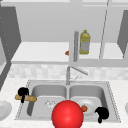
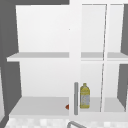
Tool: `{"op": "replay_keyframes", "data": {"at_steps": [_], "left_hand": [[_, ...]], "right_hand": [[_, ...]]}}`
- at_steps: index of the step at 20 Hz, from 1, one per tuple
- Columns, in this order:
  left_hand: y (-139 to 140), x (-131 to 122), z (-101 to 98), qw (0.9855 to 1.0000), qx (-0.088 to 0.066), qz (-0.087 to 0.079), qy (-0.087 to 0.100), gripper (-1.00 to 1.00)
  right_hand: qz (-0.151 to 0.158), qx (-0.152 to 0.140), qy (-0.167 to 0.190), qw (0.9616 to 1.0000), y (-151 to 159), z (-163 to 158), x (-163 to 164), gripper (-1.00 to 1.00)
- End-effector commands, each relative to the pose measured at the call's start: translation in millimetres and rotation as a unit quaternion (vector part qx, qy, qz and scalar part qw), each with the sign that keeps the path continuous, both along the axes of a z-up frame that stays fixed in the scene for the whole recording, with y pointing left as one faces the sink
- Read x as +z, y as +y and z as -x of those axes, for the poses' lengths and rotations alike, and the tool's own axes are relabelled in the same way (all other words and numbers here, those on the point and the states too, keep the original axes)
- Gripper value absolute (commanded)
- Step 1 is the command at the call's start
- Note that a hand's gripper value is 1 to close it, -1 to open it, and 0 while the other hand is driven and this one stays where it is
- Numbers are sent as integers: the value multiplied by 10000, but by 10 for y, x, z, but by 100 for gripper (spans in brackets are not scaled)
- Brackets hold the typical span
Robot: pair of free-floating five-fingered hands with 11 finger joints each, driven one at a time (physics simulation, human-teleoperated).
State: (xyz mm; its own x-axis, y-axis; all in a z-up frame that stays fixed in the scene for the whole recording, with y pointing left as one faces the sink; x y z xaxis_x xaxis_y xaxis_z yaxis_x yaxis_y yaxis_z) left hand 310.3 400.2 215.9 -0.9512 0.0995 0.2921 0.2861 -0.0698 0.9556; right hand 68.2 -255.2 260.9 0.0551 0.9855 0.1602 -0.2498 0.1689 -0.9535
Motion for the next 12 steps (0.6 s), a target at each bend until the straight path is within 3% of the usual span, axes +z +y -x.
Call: {"op": "replay_keyframes", "data": {"at_steps": [1,12], "left_hand": [[-274,21,-136,9999,0,-73,-111,100],[-876,-213,-646,9999,125,-27,17,100]], "right_hand": [[0,0,0,10000,0,0,0,0],[0,0,0,10000,0,0,0,0]]}}
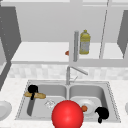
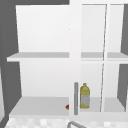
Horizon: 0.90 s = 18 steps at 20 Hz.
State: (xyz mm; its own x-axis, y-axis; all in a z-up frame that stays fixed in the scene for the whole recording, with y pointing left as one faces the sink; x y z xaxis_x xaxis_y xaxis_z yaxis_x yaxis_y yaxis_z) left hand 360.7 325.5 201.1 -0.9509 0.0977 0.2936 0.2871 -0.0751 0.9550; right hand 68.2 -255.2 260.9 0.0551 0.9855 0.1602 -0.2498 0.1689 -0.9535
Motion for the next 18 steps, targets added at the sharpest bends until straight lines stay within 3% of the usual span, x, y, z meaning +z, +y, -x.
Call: {"op": "replay_keyframes", "data": {"at_steps": [1,10,18], "left_hand": [[-171,-101,-194,9999,132,0,23,100],[-544,-590,-587,9997,178,-8,174,100],[-850,-1124,-700,9998,114,21,171,100]], "right_hand": [[0,0,0,10000,0,0,0,0],[0,0,0,10000,0,0,0,0],[0,0,0,10000,0,0,0,0]]}}
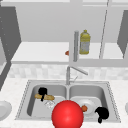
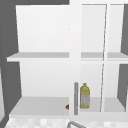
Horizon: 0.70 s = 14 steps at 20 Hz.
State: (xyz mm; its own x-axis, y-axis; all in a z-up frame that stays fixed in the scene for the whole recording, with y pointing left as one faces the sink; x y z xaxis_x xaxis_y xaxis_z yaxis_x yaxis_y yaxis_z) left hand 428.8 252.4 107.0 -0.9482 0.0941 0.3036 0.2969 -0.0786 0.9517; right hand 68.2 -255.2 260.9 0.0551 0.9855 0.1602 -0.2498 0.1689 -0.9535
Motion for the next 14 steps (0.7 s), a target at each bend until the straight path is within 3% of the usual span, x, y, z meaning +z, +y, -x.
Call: {"op": "replay_keyframes", "data": {"at_steps": [1,5,14], "left_hand": [[-158,-256,-10,9999,86,45,118,100],[-255,-617,7,9999,-2,43,106,100],[-371,-1408,-11,10000,66,65,35,100]], "right_hand": [[0,0,0,10000,0,0,0,0],[0,0,0,10000,0,0,0,0],[0,0,0,10000,0,0,0,0]]}}
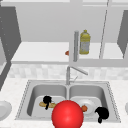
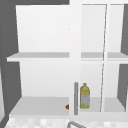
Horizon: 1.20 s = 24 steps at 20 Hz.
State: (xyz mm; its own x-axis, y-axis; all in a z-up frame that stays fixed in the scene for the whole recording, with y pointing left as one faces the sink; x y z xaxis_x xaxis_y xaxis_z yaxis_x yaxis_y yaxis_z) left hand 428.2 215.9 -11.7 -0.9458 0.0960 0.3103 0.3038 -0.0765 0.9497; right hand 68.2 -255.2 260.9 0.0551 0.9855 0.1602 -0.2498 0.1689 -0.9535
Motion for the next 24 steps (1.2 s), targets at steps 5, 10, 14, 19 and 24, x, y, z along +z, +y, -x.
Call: {"op": "replay_keyframes", "data": {"at_steps": [5,10,14,19,24], "left_hand": [[-31,-662,-33,9999,90,67,18,100],[-46,-1102,-22,9999,49,72,84,100],[1,-1246,13,9998,113,175,72,100],[85,-1084,-222,9992,110,365,152,100],[92,-1018,-453,9964,166,416,723,100]], "right_hand": [[0,0,0,10000,0,0,0,0],[0,0,0,10000,0,0,0,0],[0,0,0,10000,0,0,0,0],[0,0,0,10000,0,0,0,0],[0,0,0,10000,0,0,0,0]]}}
